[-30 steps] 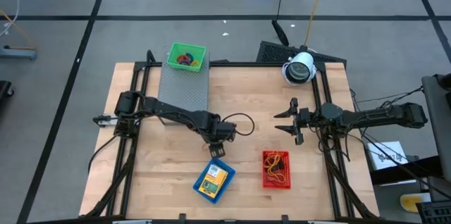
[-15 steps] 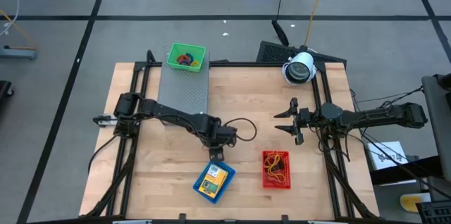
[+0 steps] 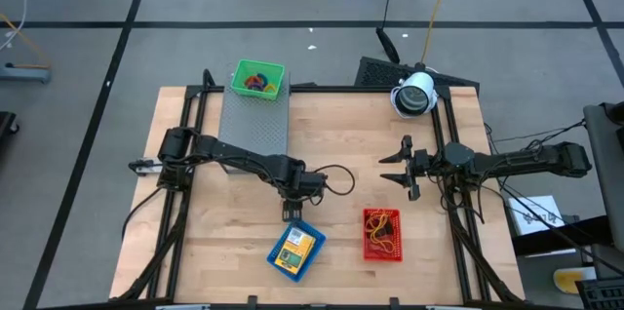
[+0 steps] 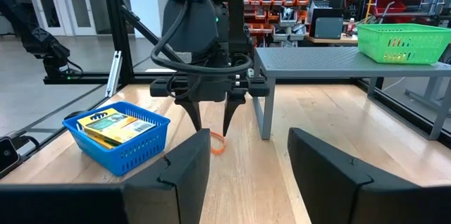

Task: Pick & Place Office Desk Supplies
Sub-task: Put the orange rubber band into the right red bin

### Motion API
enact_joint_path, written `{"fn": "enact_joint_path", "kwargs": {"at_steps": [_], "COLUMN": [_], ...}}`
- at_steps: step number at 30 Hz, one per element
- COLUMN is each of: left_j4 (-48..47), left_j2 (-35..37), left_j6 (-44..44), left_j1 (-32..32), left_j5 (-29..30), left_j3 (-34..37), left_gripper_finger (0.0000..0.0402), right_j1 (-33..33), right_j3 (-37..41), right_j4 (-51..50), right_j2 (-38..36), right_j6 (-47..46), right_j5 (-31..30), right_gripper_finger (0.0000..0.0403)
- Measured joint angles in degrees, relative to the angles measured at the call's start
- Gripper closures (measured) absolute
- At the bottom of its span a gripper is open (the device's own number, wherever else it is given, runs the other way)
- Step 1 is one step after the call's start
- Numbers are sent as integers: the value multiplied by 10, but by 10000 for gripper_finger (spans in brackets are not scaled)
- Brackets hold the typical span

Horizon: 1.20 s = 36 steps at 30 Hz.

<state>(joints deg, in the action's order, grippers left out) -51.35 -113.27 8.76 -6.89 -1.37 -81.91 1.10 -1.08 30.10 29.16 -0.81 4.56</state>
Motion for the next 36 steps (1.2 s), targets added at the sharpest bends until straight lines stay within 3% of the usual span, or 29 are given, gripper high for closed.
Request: {"fn": "enact_joint_path", "kwargs": {"at_steps": [12, 36], "left_j4": [9, 33], "left_j2": [-20, -48], "left_j6": [-21, -9], "left_j1": [6, 8], "left_j5": [-31, 1], "left_j3": [-1, -1], "left_gripper_finger": [204, 204], "right_j1": [0, 0], "right_j3": [0, 0], "right_j4": [0, -3], "right_j2": [0, 0], "right_j6": [0, 0], "right_j5": [0, 0], "right_gripper_finger": [222, 222]}}
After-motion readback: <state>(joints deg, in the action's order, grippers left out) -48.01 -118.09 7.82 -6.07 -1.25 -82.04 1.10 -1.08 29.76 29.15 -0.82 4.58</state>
